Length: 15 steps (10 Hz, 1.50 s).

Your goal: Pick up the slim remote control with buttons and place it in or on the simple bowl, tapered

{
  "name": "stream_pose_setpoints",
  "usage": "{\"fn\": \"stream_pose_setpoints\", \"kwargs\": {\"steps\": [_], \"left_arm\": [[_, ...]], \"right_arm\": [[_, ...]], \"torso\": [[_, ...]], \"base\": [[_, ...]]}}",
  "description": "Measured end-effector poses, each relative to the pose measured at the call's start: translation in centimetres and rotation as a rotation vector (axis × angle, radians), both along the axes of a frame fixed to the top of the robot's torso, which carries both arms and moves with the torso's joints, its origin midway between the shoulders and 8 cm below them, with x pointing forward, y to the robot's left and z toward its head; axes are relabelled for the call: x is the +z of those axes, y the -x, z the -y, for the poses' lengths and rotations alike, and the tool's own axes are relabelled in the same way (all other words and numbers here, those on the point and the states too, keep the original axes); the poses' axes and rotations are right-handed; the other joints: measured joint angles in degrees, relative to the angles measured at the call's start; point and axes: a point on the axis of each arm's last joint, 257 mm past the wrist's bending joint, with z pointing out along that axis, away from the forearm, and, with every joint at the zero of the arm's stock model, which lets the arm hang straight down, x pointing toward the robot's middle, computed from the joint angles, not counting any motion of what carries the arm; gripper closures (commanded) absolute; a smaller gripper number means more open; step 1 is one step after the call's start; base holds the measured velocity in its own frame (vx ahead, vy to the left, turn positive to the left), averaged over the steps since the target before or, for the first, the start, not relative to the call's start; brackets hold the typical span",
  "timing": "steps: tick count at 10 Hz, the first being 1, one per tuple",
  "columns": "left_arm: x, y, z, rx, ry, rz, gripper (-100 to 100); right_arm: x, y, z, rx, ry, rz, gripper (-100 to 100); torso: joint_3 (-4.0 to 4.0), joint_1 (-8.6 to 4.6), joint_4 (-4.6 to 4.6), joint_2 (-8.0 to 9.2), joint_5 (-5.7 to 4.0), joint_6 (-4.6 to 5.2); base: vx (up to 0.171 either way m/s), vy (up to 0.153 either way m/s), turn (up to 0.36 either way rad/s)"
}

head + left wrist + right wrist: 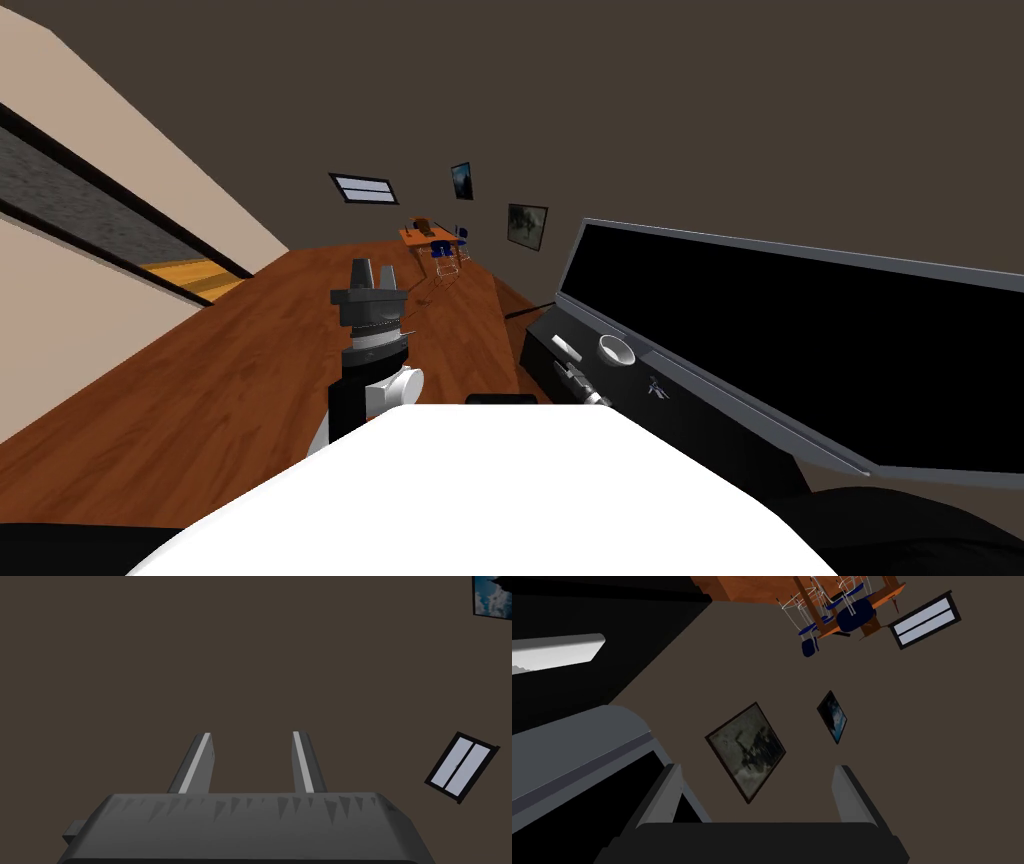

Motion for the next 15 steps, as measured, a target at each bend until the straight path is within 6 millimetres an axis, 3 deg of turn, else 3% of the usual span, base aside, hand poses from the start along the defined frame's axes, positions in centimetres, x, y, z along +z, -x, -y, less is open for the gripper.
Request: {"fn": "stream_pose_setpoints", "kwargs": {"steps": [4, 5, 8, 11, 15], "left_arm": [[0.0, 0.0, 0.0, 0.0, 0.0, 0.0, 0], [0.0, 0.0, 0.0, 0.0, 0.0, 0.0, 0], [0.0, 0.0, 0.0, 0.0, 0.0, 0.0, 0], [0.0, 0.0, 0.0, 0.0, 0.0, 0.0, 0], [0.0, 0.0, 0.0, 0.0, 0.0, 0.0, 0]], "right_arm": [[-5.8, 4.7, 2.8, 0.058, 0.153, -0.126, -100], [-6.4, 6.0, 3.4, 0.069, 0.182, -0.153, -100], [-8.6, 7.2, 5.3, 0.085, 0.232, -0.199, -100], [-11.4, 10.8, 7.5, 0.121, 0.321, -0.284, -100], [-13.6, 14.6, 10.4, 0.146, 0.396, -0.37, -100]], "torso": [[-0.02, 0.01, -0.01, -0.04, 0.01, 0.03], [-0.03, 0.01, -0.01, -0.04, 0.01, 0.06], [-0.02, -0.05, 0.0, -0.05, -0.01, 0.01], [-0.07, -0.03, -0.03, -0.11, 0.0, 0.07], [-0.04, -0.04, -0.02, -0.06, 0.0, 0.09]], "base": [[0.021, 0.029, 0.185], [0.015, 0.009, -0.01], [0.02, 0.01, 0.132], [0.038, 0.014, 0.126], [0.039, 0.011, 0.148]]}}
